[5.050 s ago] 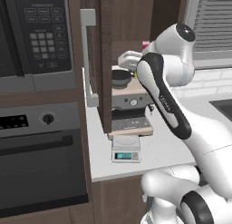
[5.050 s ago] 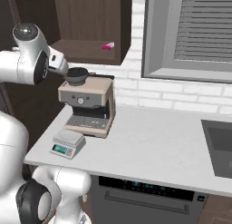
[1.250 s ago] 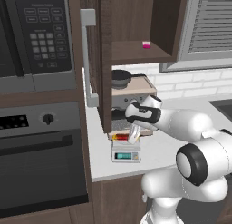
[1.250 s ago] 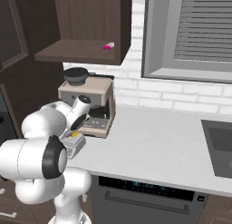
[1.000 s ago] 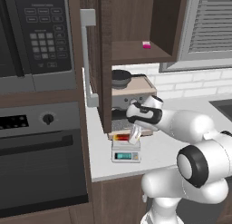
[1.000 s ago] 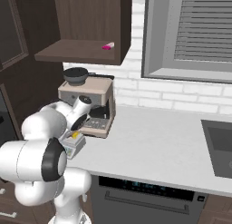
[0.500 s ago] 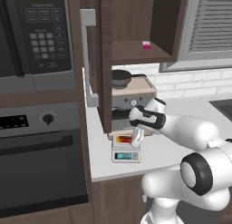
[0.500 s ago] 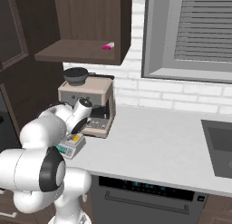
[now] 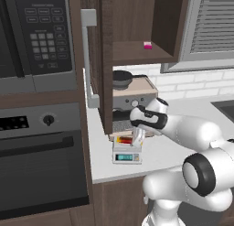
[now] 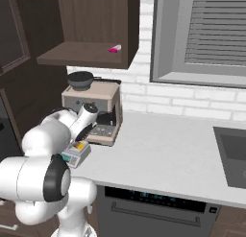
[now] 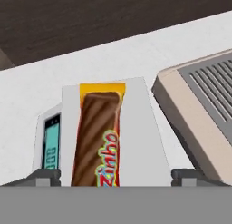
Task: Pick the bar and place it on the digital scale for weighing, and close the cabinet.
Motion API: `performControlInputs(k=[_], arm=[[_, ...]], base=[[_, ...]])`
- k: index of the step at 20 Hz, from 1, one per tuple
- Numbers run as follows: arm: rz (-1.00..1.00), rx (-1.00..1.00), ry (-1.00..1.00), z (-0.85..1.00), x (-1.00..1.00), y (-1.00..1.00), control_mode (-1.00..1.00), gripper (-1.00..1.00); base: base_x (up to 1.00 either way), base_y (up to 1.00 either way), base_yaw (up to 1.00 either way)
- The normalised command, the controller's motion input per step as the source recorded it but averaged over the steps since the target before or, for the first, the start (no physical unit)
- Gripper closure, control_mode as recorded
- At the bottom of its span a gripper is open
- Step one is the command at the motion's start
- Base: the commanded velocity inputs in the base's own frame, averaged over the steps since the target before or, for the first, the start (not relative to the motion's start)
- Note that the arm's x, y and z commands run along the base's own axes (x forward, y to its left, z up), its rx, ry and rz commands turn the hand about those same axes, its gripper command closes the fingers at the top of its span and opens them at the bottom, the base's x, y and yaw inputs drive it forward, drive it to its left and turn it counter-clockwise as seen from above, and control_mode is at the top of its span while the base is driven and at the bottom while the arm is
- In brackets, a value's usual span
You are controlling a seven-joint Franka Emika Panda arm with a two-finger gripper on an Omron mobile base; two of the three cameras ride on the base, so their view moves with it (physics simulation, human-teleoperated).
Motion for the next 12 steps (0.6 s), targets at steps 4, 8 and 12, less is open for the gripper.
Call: performControlInputs(k=[4, 8, 12], arm=[[0.04, 0.00, -0.12, 0.31, -0.19, 0.00, -1.00, -1.00], [0.06, 0.01, -0.06, 0.44, -0.23, 0.00, -1.00, -1.00], [0.00, 0.17, -0.21, 0.62, -0.70, -0.01, -1.00, -1.00]], base=[[0.00, 0.00, 0.00], [0.00, 0.00, 0.00], [0.00, 0.00, 0.00]])
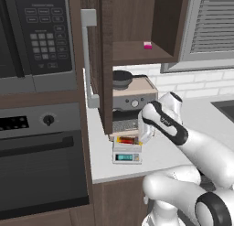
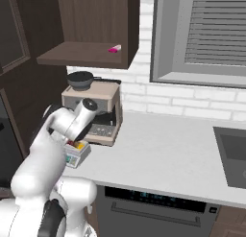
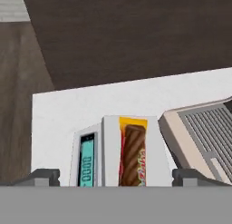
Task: Pick the bar and place it on the digital scale for weighing, and close the cabinet.
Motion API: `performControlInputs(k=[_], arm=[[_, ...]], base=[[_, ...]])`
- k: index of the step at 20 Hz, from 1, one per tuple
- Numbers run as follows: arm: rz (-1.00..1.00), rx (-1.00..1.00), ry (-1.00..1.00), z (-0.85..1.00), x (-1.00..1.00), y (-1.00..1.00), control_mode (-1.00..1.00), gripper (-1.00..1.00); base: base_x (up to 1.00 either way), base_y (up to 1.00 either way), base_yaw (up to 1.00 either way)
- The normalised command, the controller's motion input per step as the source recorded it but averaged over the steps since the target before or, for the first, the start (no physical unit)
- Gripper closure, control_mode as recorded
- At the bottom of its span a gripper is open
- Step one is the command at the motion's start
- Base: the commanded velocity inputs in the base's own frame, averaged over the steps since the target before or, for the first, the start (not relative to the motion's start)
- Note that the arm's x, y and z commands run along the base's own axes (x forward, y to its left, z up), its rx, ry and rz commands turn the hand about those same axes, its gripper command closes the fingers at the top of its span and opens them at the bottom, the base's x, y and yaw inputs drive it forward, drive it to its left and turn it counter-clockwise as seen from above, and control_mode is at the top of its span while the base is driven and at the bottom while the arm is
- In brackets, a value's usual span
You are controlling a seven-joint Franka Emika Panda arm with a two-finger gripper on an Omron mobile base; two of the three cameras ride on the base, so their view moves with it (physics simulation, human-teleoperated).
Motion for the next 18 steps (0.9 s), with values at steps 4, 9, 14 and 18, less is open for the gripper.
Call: performControlInputs(k=[4, 9, 14, 18], arm=[[0.00, 0.12, -0.47, 0.91, -1.00, 0.01, -1.00, -1.00], [0.01, -0.04, -0.65, 0.90, -1.00, 0.14, -1.00, -1.00], [0.04, -0.16, -0.76, 0.72, -1.00, 0.27, -1.00, -1.00], [0.06, -0.12, -0.66, 0.88, -1.00, 0.44, -1.00, -1.00]], base=[[0.00, 0.00, 0.00], [0.00, 0.00, 0.00], [0.00, 0.00, 0.00], [0.00, 0.00, 0.00]])
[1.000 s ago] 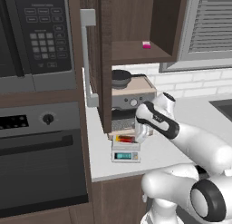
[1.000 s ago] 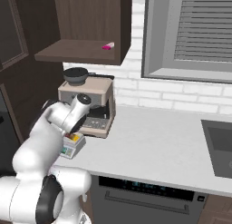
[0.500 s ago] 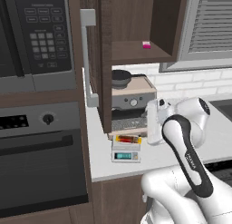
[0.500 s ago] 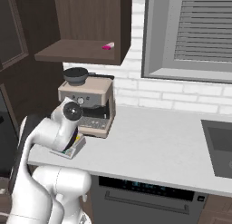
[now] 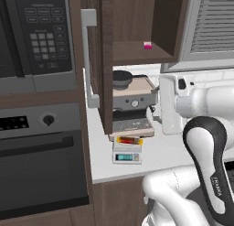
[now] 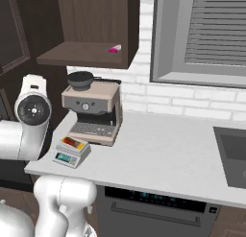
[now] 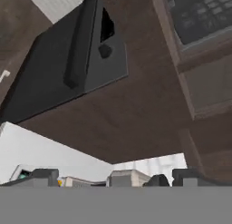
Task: Pick the bar and place it on the digital scale for weighing, and close the cabinet.
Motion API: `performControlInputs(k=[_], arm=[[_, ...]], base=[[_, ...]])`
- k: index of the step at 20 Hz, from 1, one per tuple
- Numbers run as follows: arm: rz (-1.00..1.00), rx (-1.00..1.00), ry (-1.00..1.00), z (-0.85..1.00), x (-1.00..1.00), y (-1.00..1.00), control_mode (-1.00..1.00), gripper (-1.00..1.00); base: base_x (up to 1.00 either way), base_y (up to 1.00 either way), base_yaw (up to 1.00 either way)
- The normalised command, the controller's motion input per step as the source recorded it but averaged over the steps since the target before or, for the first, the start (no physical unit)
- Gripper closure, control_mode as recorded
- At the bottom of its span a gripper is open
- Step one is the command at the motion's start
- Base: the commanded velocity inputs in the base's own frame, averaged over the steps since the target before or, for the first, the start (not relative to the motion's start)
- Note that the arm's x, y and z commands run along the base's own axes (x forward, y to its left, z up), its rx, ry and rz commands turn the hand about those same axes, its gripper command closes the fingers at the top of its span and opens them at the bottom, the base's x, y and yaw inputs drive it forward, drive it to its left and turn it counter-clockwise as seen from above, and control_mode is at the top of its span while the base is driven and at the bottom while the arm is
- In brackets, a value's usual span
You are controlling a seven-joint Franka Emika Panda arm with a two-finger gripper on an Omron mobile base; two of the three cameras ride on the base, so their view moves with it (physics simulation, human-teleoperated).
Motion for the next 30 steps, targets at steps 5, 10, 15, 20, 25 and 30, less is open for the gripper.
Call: performControlInputs(k=[5, 10, 15, 20, 25, 30], arm=[[0.03, -0.03, -0.57, 0.32, -1.00, 0.89, -1.00, -1.00], [0.00, 0.09, -0.60, 0.00, -1.00, 0.80, -1.00, -1.00], [0.00, 0.06, -0.37, -0.01, -0.60, 0.99, -1.00, -1.00], [0.00, 0.14, -0.26, -0.09, -0.69, 0.82, -1.00, -1.00], [-0.05, 0.25, -0.11, -0.34, -0.10, 0.67, -1.00, -1.00], [-0.13, 0.29, -0.12, -0.50, 0.42, 0.07, -1.00, -1.00]], base=[[0.00, 0.00, 0.00], [0.00, 0.00, 0.00], [0.00, 0.00, 0.00], [0.00, 0.00, 0.00], [0.00, 0.00, 0.00], [0.00, 0.00, 0.00]])
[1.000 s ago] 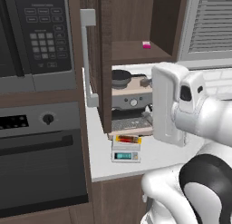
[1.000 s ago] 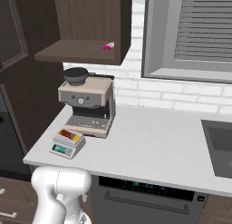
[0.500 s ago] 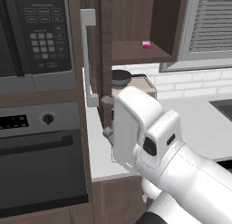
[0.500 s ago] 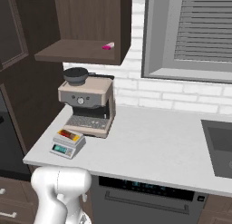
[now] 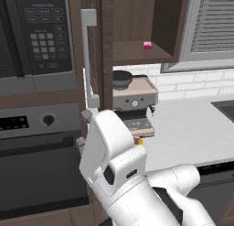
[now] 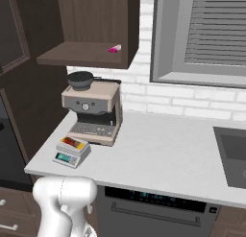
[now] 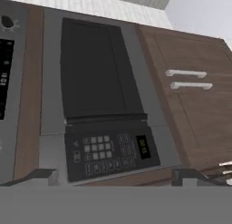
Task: Pick the bar and place it on the digital scale for weighing, and close the cabinet.
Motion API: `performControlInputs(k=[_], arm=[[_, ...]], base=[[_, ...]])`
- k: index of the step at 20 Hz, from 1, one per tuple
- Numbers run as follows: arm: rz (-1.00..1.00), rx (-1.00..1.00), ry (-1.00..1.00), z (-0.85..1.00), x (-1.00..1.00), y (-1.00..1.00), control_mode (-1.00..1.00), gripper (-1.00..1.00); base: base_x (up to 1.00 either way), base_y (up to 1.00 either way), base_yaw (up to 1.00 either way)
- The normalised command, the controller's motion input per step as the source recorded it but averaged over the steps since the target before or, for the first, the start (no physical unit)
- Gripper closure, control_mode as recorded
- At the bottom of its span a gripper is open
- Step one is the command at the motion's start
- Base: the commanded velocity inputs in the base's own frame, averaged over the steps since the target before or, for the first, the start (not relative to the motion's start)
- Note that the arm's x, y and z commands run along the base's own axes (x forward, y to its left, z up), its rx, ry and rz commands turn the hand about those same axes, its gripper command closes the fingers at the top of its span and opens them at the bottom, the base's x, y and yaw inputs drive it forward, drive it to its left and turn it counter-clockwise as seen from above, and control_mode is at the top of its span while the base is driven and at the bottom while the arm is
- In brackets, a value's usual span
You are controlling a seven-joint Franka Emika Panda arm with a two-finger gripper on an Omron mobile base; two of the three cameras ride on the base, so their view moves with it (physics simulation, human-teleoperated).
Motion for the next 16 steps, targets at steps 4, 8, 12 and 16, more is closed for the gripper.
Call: performControlInputs(k=[4, 8, 12, 16], arm=[[-0.20, 0.21, -0.04, -0.30, 0.53, 0.41, -1.00, -1.00], [-0.19, 0.09, -0.01, -0.13, 0.36, 0.12, -1.00, -1.00], [-0.14, 0.00, 0.04, -0.01, 0.19, 0.00, -1.00, -1.00], [-0.12, 0.00, 0.25, 0.01, 0.00, -0.05, -1.00, -1.00]], base=[[0.00, 0.00, 0.00], [0.00, 0.00, 0.00], [0.00, 0.00, 0.00], [0.00, 0.00, 0.00]])
